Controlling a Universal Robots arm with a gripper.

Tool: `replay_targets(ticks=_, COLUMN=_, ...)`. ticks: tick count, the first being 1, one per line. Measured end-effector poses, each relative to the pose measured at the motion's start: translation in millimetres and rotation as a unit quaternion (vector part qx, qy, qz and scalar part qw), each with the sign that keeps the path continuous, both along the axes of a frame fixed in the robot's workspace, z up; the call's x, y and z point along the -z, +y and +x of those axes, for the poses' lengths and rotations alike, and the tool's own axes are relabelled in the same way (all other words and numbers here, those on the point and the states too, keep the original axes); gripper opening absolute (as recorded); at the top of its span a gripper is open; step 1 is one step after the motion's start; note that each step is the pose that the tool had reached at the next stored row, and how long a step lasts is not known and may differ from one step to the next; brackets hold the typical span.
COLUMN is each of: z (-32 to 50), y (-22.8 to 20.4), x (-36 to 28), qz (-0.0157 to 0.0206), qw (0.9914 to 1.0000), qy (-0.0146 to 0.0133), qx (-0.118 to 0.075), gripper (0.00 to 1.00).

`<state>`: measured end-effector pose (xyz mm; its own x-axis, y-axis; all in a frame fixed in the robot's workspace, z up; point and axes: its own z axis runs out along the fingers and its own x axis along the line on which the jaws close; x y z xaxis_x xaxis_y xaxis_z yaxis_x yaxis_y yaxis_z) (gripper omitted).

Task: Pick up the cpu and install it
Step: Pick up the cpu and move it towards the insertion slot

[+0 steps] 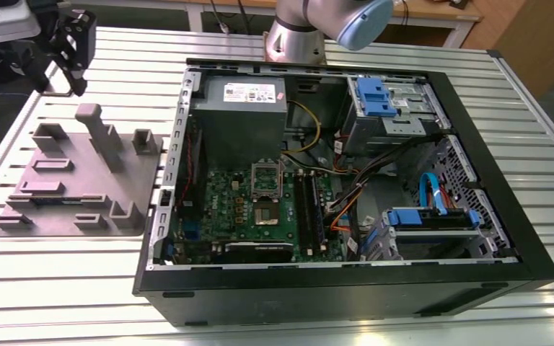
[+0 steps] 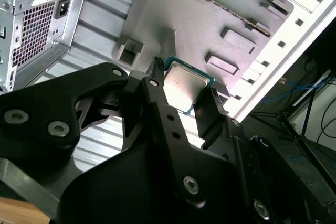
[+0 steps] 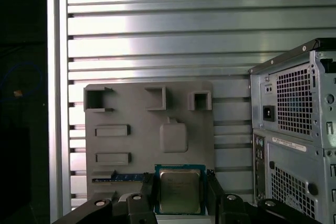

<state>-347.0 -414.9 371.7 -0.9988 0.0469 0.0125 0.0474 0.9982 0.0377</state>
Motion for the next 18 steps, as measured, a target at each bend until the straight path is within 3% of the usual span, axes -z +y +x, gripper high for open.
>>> replay_targets(ticks=18, z=4.4, y=0.0, x=0.0, qz=0.0000, qw=1.00000, qy=0.0000, qx=0.000, gripper=0.47)
